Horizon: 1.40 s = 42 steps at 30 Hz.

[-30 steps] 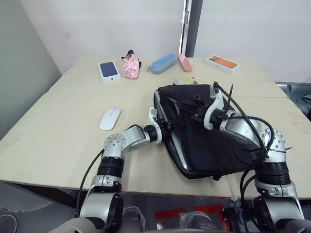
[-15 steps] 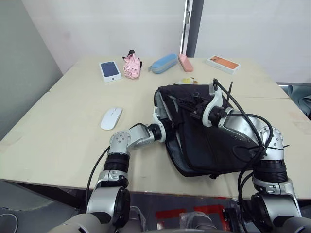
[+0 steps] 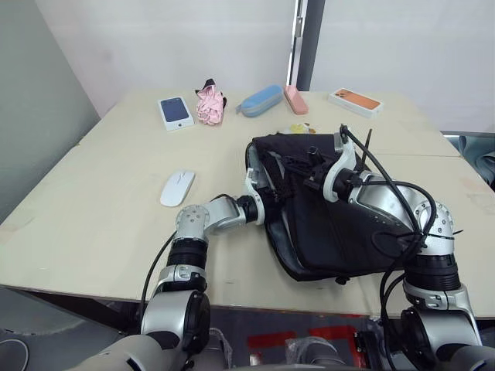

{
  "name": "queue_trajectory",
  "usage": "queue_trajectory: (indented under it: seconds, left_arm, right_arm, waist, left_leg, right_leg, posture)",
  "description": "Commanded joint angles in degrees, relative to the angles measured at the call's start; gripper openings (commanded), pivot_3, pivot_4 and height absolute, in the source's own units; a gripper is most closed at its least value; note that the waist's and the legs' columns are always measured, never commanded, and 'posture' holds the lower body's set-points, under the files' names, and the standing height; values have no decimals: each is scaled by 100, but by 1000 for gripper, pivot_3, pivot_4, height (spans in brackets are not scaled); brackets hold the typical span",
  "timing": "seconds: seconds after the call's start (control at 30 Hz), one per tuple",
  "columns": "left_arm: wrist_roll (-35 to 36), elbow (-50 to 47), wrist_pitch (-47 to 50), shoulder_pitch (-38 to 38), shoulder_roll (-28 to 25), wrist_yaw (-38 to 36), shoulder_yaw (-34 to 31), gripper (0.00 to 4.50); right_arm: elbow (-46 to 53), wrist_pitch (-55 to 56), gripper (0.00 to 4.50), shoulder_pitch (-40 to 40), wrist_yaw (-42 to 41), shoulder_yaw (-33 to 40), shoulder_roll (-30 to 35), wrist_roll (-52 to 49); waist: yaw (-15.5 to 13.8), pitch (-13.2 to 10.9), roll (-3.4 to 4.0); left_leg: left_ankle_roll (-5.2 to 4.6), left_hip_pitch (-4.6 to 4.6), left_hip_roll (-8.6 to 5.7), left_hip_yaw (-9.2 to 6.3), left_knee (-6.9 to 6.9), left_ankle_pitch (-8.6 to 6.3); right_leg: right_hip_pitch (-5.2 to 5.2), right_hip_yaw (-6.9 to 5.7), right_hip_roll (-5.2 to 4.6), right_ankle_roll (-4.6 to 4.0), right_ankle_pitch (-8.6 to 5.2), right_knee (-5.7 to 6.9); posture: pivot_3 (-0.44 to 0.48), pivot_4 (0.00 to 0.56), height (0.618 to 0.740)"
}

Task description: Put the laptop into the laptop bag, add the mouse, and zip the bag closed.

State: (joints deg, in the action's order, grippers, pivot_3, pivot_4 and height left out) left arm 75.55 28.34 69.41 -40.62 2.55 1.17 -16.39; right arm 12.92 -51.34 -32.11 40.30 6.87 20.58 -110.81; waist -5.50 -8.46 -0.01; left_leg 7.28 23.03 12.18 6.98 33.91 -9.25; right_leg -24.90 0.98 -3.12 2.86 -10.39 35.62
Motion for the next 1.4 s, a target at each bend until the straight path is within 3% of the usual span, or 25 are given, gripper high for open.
queue_trajectory:
  seconds: [0.03,0.1,0.37,0.63,0.73,0.87,1.03,1.33,1.4]
  left_arm:
    - [114,-390,173,-271,39,-242,-61,2914]
    - [56,-449,235,-281,-78,-234,-88,3596]
    - [228,-1063,911,-116,-980,-220,-297,3596]
    - [844,-1573,1437,-69,-1407,-43,-484,3596]
    - [952,-1963,1718,55,-2037,-296,-466,3596]
    - [536,-2601,1706,243,-3072,-1272,-229,3596]
    - [-580,-3555,446,826,-4505,-3699,156,3596]
    - [-1584,-3683,-1281,1669,-5852,-6597,-33,3596]
    - [-1858,-3544,-1608,1854,-6062,-6919,-78,3649]
  right_arm:
    - [305,68,0,-99,-206,26,114,-219]
    - [154,9,0,-104,-348,100,394,-219]
    - [-502,-104,0,-59,-1071,252,1341,-1]
    - [-722,-165,0,-104,-1436,202,1464,265]
    - [-964,-269,0,-161,-1715,180,1492,564]
    - [-1350,-396,0,-259,-2126,186,1514,1035]
    - [-1546,-593,0,-367,-2452,162,1424,1401]
    - [-1668,-1014,0,-455,-2655,-35,999,1968]
    - [-1628,-1088,667,-389,-2658,-80,866,2113]
  waist:
    - [2,0,0]
    - [-3,0,0]
    - [-14,0,0]
    - [-22,0,0]
    - [17,0,0]
    - [9,1,1]
    - [-18,1,1]
    - [19,1,1]
    - [34,0,2]
  left_leg:
    - [0,0,0,0,0,0]
    - [0,0,0,0,0,0]
    - [-2,-3,-1,-2,3,1]
    - [-3,3,-6,-2,6,1]
    - [-3,2,-4,-2,6,1]
    - [-2,-6,2,-2,5,1]
    - [-3,1,-4,0,2,2]
    - [-5,-10,1,4,-2,3]
    - [-5,-12,3,6,-6,3]
  right_leg:
    - [0,0,0,0,0,0]
    - [0,0,0,0,0,0]
    - [4,-2,-2,1,1,2]
    - [4,-3,-7,1,1,1]
    - [3,-3,-5,-1,0,5]
    - [2,-4,-6,-5,-3,11]
    - [3,-15,-18,-22,-16,-4]
    - [2,-12,-17,-66,-41,8]
    - [1,-11,-15,-67,-41,8]
  posture:
    - [0,150,740]
    - [0,150,740]
    - [0,150,740]
    - [0,150,740]
    - [0,150,740]
    - [0,150,740]
    - [0,150,740]
    - [0,150,740]
    - [0,150,740]
